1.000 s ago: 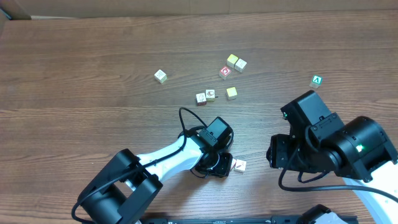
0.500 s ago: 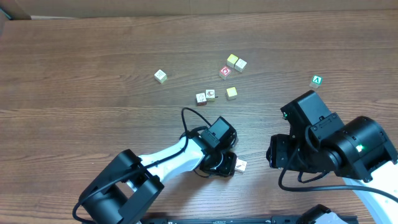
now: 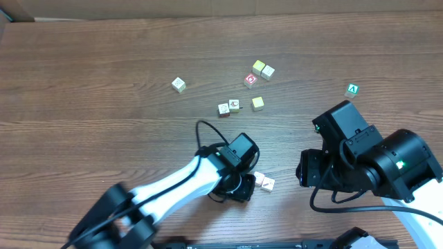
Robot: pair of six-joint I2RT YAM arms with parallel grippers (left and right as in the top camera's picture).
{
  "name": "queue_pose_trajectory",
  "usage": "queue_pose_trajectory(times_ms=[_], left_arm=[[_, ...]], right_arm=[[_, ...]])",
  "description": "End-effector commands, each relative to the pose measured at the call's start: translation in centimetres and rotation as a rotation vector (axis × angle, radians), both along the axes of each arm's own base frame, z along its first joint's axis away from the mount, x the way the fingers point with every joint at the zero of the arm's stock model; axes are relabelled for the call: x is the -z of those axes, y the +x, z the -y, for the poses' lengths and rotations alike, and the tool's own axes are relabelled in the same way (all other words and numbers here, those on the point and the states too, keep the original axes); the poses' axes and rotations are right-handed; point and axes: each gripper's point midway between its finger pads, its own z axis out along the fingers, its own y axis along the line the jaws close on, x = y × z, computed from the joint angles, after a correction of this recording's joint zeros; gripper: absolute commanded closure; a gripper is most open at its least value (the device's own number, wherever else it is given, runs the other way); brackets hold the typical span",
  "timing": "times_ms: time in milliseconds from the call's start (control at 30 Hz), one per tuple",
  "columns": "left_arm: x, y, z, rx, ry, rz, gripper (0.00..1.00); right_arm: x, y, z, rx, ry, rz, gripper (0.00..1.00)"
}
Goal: Flip 5 blocks
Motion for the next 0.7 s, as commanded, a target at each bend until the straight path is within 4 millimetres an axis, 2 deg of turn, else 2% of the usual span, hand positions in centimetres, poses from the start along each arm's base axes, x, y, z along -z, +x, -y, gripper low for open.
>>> queue_pose_trajectory(times_ms=[0,33,133,233,300,367,533,667], left_arm=[[-4.6,6.2,-2.0,-0.066,0.080,0.320,0.77],[-5.0,7.4,-2.6,-0.080,0.091,0.348,0.68],[-5.1,10.6,-4.5,-0.139,0.096,0.354,0.57],[-4.7,13.7,-5.9,-0.171,0.073,0.325,0.51],[-4.2,16.1,-6.9,-0.185,0.090,0.321,0.51],[-3.7,18.3,-7.4,-0.186,0.104,0.315,0.45],[-3.2,23.2,-6.1,-0.150,0.127,0.297,0.31],[-2.3,25.9,-3.9,-0.132,0.142,0.264,0.28]], right_arm=[[-0.2,-0.1,-0.1,-0.003,0.014,0.013,0.43],[-0.2,-0.1,-0.1,-0.004,0.015,0.014,0.42],[-0.2,-0.1,-0.1,-0.003,0.014,0.013,0.41],[-0.2,-0.1,-0.1,-0.003,0.015,0.013,0.41],[-0.2,-0.1,-0.1,-0.003,0.015,0.013,0.40],[-0.2,-0.1,-0.1,-0.003,0.014,0.011,0.39],[-0.2,-0.2,0.0,-0.003,0.011,0.006,0.39],[-0.2,-0.2,0.0,-0.002,0.012,0.006,0.38]])
